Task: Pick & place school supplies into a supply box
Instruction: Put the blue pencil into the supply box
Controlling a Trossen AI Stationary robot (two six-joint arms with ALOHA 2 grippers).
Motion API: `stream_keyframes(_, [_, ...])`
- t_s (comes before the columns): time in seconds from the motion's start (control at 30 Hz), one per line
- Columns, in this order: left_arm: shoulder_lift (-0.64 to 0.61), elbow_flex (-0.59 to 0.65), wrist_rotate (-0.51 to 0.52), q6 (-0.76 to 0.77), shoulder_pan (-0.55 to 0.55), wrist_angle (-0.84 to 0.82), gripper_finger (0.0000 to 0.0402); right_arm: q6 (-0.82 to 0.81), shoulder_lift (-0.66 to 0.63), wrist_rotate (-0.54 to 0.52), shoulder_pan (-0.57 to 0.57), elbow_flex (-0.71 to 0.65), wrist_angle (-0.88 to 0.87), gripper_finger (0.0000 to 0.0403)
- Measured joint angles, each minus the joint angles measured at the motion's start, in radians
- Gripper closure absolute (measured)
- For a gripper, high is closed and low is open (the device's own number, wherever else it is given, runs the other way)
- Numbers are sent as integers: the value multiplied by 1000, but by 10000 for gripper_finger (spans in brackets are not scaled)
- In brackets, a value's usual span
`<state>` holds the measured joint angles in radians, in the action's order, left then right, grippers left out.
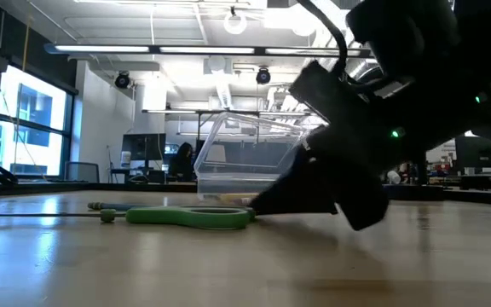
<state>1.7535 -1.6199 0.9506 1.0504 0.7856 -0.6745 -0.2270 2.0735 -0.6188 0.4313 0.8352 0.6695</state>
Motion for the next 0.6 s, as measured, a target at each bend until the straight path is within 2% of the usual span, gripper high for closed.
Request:
stream_keyframes(0.17, [0,0,0,-1,0,-1,335,-54,-1,36,1,-28,6,295])
stream_keyframes(0.3, [0,0,0,-2,0,-2,335,-14,-1,37,-1,-29,13,295])
stream_keyframes(0.47, [0,0,1,0,0,-3,335,41,-1,161,-38,-30,46,295])
stream_keyframes(0.6, [0,0,2,0,0,-1,335,18,-1,189,-64,-30,50,295])
